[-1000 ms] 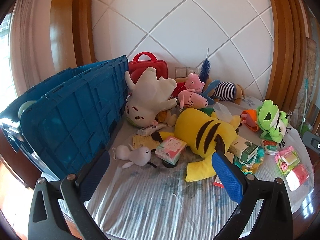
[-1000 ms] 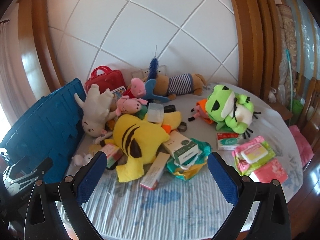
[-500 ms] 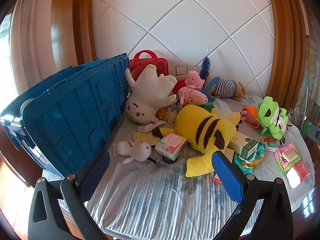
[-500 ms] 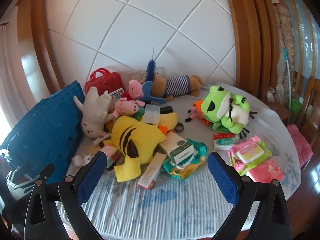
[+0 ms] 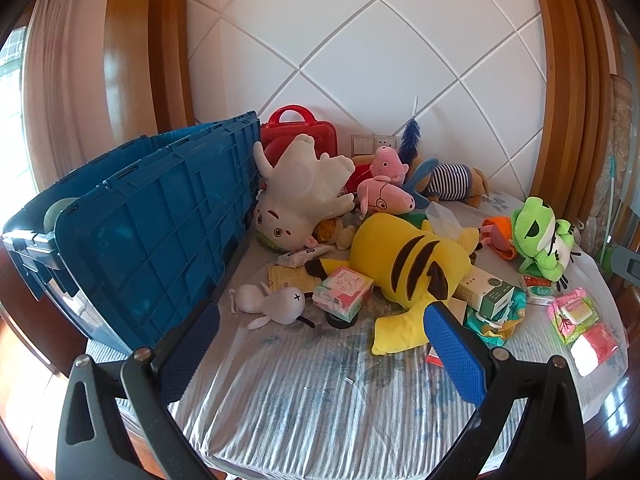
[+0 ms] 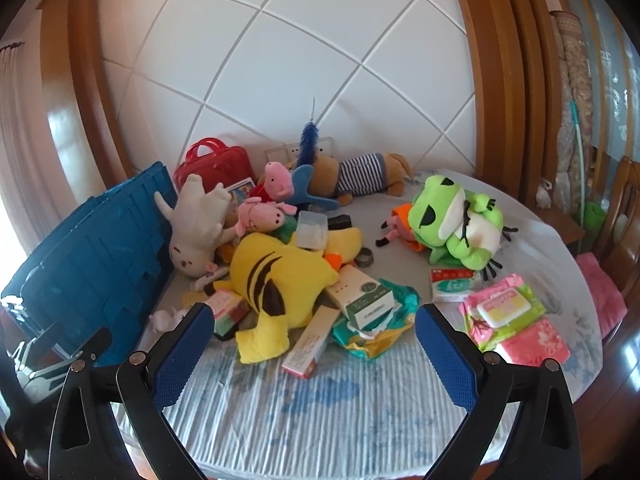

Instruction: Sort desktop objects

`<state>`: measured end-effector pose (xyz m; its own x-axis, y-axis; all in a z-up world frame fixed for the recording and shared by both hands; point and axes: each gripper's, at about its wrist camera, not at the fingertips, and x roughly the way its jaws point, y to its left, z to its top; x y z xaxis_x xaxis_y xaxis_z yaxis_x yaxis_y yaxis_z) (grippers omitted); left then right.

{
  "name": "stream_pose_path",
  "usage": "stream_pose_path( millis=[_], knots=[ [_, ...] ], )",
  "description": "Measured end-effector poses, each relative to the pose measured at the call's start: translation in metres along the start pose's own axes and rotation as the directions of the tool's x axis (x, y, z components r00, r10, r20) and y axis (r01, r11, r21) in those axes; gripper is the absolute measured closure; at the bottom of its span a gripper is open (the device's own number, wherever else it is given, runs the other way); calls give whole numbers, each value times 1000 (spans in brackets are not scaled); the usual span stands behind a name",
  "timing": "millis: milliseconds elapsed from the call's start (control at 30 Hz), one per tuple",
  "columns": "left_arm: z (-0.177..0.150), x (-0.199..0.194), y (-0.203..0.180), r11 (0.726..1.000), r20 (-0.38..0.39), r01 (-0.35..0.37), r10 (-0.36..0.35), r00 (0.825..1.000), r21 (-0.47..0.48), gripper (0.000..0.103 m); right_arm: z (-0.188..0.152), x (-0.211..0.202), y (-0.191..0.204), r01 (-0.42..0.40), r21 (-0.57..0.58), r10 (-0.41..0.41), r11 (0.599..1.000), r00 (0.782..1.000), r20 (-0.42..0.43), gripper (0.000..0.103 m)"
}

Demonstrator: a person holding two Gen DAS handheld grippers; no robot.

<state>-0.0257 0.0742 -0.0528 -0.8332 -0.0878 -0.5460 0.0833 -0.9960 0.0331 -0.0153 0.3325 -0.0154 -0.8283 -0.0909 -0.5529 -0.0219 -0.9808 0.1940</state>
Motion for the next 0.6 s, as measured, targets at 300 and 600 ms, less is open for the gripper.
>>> stream_pose_path(
  millis=[300,600],
  knots=[
    [0,-5,6,1000,4,-1,1,1000,-11,0,0,-4,6,-7,-5,7,1000,1000,6,1],
    [-2,-9,10,1000,10,-4,4,1000,-17,0,-1,-7,11,-13,-13,13,1000,1000,10,1]
  ],
)
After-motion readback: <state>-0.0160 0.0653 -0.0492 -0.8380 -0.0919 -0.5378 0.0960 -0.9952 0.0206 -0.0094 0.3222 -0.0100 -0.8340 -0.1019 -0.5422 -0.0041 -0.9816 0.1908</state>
